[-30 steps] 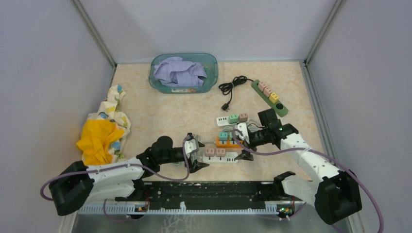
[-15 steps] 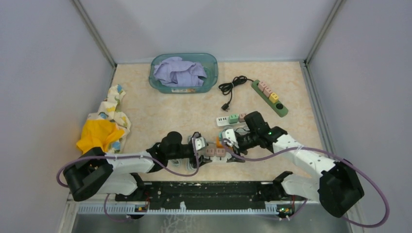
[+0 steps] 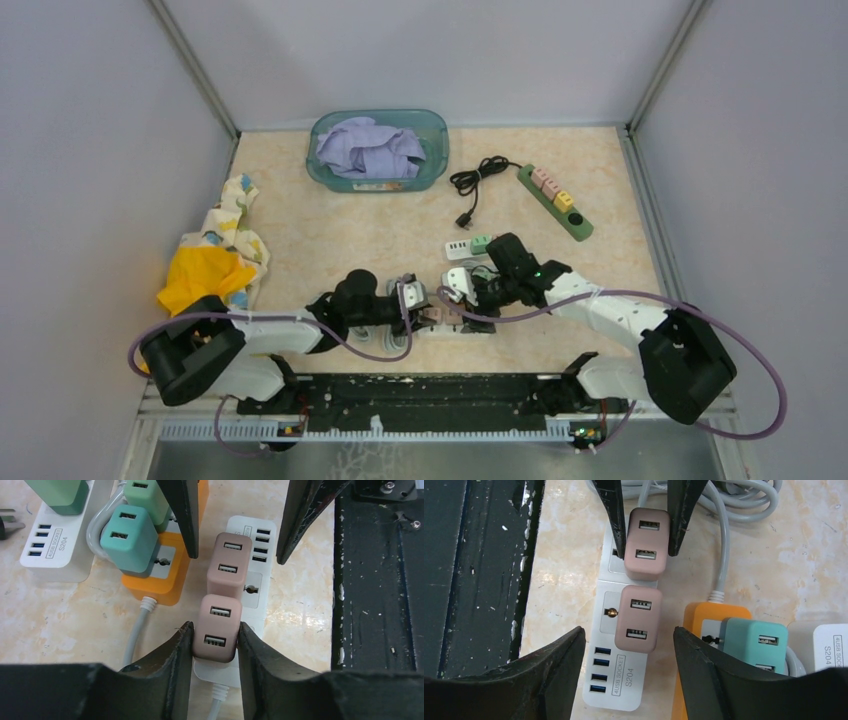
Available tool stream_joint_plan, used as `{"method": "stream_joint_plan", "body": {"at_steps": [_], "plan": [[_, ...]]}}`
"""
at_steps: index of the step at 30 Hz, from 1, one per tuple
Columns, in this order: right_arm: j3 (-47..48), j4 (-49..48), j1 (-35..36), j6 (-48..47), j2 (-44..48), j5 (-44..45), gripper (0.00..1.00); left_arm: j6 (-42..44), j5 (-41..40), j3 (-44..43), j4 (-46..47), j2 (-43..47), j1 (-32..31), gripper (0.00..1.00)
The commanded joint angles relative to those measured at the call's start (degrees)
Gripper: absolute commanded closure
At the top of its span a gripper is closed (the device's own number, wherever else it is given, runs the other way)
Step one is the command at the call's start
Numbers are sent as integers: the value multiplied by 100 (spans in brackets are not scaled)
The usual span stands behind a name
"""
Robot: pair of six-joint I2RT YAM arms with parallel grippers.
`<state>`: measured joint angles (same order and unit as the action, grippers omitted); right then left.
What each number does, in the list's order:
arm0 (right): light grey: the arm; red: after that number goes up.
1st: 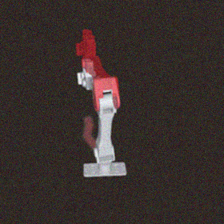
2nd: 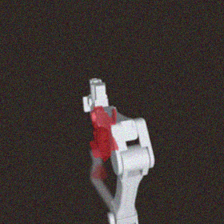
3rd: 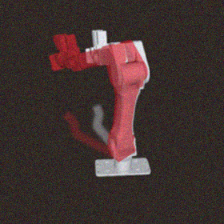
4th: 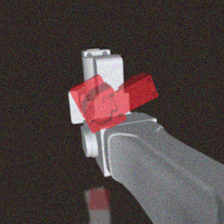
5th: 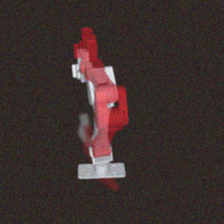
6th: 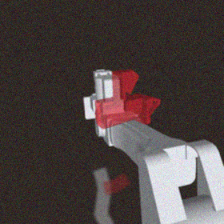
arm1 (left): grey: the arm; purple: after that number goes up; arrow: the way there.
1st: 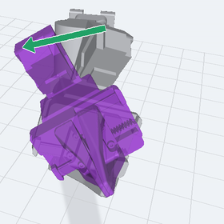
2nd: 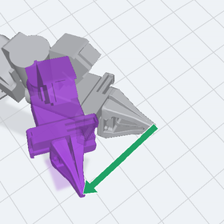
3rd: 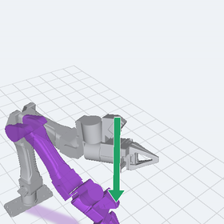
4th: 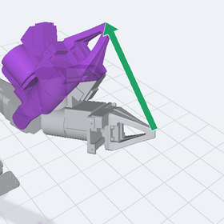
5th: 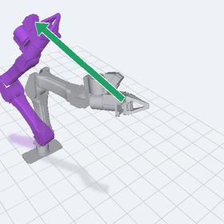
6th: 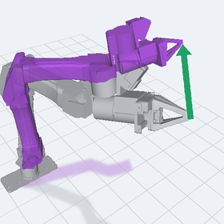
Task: Pull the plug off the socket
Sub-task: Remove the plug from the socket.
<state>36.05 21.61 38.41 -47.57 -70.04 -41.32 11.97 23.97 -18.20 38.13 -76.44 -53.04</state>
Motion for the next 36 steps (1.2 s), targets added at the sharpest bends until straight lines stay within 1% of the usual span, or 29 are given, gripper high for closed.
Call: {"method": "stream_joint_plan", "body": {"at_steps": [1,4,8,11,13,14,17,20,24,26,29,33,36], "plan": [[244,-185,79,102,1,45,35,-146,430,-181,365,-108,17,63],[276,-112,78,95,32,54,36,-203,611,-280,396,-236,13,72],[301,93,74,-54,60,43,37,-439,843,-403,607,-443,-2,80],[353,346,57,-232,69,-14,37,-584,790,-478,690,-565,-71,83],[403,565,8,-397,98,-96,37,-535,490,-460,748,-557,-210,85],[441,761,-74,-560,125,-173,37,-431,161,-421,801,-540,-417,86],[406,937,-202,-785,182,-237,37,-312,-311,-327,909,-553,-639,87],[422,1079,-302,-912,235,-285,36,-252,-653,-222,1119,-539,-804,86],[407,1163,-401,-1012,226,-249,36,-165,-920,-253,1131,-521,-961,84],[406,1191,-421,-1032,233,-281,36,-197,-937,-278,1146,-561,-1004,81],[404,1197,-422,-1036,245,-324,36,-274,-916,-331,1148,-679,-1050,70],[411,1197,-431,-1028,258,-318,36,-470,-856,-285,1304,-698,-1060,49],[403,1197,-431,-1018,288,-354,36,-561,-872,-230,1350,-572,-1057,31]]}}
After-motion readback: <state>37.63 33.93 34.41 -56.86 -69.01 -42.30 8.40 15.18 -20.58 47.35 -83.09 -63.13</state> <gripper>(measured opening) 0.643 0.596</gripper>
